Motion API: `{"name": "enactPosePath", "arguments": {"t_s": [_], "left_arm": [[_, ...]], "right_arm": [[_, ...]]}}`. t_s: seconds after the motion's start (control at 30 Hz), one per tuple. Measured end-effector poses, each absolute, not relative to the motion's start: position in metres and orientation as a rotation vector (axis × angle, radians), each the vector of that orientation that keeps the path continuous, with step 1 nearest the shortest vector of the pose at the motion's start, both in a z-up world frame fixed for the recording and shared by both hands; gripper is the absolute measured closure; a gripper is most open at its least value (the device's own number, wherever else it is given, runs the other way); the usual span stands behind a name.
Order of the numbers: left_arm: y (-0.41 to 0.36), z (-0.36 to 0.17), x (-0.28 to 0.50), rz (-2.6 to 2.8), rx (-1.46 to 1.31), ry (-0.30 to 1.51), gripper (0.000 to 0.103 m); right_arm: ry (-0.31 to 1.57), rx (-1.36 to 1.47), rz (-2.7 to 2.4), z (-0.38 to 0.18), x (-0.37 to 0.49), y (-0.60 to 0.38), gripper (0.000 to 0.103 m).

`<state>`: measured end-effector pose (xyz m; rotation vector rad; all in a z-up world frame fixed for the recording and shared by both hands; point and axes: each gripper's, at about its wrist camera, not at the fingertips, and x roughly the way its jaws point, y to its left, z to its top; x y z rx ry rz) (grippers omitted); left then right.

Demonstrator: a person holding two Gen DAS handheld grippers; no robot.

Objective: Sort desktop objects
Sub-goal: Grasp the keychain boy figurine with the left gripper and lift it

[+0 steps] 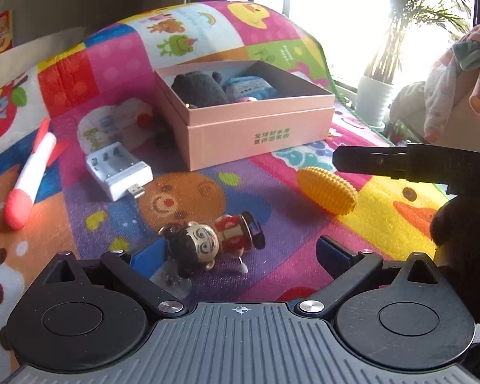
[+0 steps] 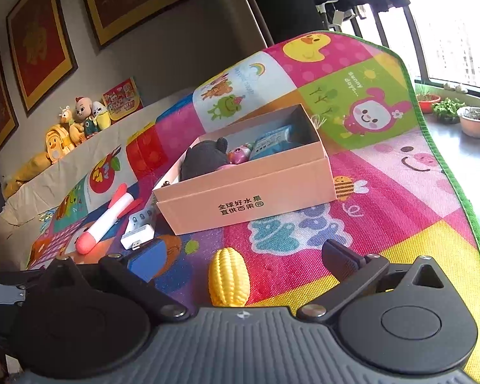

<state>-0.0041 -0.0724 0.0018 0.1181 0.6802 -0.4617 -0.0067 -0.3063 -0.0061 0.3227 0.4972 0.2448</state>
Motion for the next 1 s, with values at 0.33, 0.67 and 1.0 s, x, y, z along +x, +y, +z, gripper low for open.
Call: {"name": "enactPosePath", "arguments": {"t_s": [0.33,0.67,1.0], "left_arm": [[-0.093,-0.001,0.008,-0.513,0.254,0.637,0.001],[-0.049,-0.002,0.008,-0.313,0.331,0.645,0.0],[-0.023,-0.004,0.017,-0.349,-0.023,0.724,0.0]], "right_arm": [[0.544,0.407,0.216,-0.012,0.001,-0.317,0.0],[0.609,0.405,0.196,-0.015,0.01,-0.315,0.0],[0.619,0.396,0.207,-0.016,0.011,-0.315,0.0]]}}
